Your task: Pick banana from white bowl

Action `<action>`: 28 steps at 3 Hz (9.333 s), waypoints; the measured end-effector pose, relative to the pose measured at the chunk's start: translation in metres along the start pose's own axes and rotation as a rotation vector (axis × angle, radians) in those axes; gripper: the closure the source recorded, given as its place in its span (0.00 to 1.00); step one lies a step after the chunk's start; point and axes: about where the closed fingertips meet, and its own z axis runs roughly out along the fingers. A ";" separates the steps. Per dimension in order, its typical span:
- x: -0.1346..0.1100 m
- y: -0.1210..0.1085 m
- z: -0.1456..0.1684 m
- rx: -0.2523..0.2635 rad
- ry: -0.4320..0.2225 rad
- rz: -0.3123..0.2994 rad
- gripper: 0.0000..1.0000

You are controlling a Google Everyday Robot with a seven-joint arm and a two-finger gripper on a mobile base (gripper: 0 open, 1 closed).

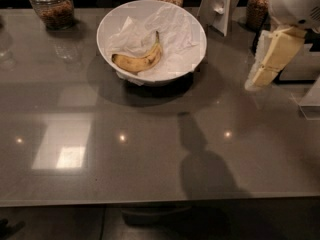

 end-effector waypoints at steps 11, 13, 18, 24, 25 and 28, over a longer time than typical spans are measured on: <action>-0.083 -0.108 0.213 -0.078 -0.234 -0.657 0.50; -0.085 -0.098 0.252 -0.177 -0.252 -0.632 0.45; -0.075 -0.100 0.311 -0.288 -0.213 -0.622 0.50; -0.066 -0.095 0.311 -0.326 -0.189 -0.603 1.00; -0.074 -0.095 0.290 -0.298 -0.217 -0.587 1.00; -0.055 -0.090 0.184 -0.162 -0.226 -0.429 1.00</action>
Offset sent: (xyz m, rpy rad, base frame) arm 0.0229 0.0385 0.0186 0.0502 -0.0717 0.2005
